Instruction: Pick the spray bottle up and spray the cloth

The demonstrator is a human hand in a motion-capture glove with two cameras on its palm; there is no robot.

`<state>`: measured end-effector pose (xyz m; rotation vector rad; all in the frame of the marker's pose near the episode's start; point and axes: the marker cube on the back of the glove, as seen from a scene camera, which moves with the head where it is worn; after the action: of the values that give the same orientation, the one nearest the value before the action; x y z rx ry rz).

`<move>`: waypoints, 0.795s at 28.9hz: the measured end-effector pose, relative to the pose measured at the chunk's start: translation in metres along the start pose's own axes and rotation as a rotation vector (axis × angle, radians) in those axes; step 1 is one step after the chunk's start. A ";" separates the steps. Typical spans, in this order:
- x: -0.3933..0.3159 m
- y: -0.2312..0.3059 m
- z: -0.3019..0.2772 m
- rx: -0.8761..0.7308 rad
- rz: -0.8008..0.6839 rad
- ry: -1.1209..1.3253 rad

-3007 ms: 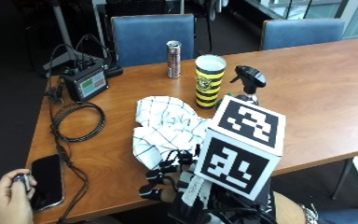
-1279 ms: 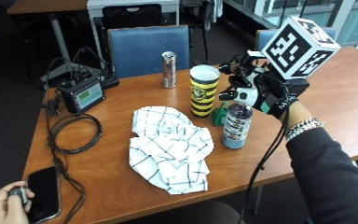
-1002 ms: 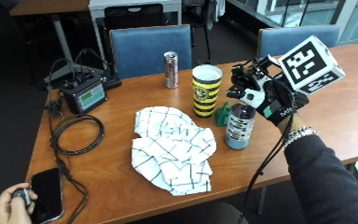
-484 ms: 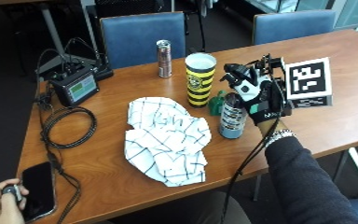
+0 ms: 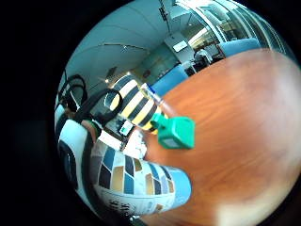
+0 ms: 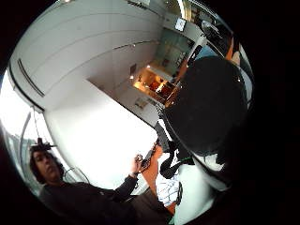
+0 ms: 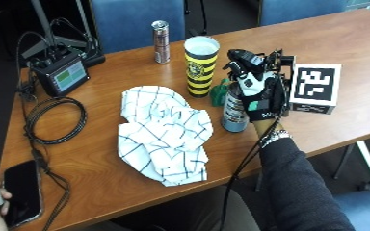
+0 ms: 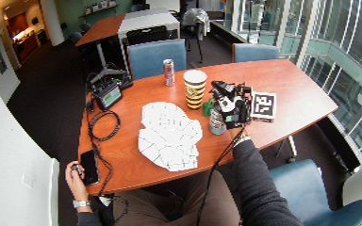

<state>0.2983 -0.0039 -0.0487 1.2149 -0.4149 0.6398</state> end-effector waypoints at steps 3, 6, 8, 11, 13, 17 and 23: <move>-0.007 0.003 0.001 0.026 -0.031 -0.019; -0.009 0.009 0.000 0.038 -0.027 -0.012; -0.008 0.012 0.000 0.037 -0.016 -0.009; 0.001 0.018 0.002 0.030 -0.009 -0.007; 0.010 0.022 0.003 0.025 0.010 -0.004; 0.028 0.031 0.001 0.000 0.055 -0.002; 0.024 0.013 -0.017 -0.072 0.071 -0.001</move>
<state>0.3068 0.0205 -0.0300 1.1360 -0.4791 0.6795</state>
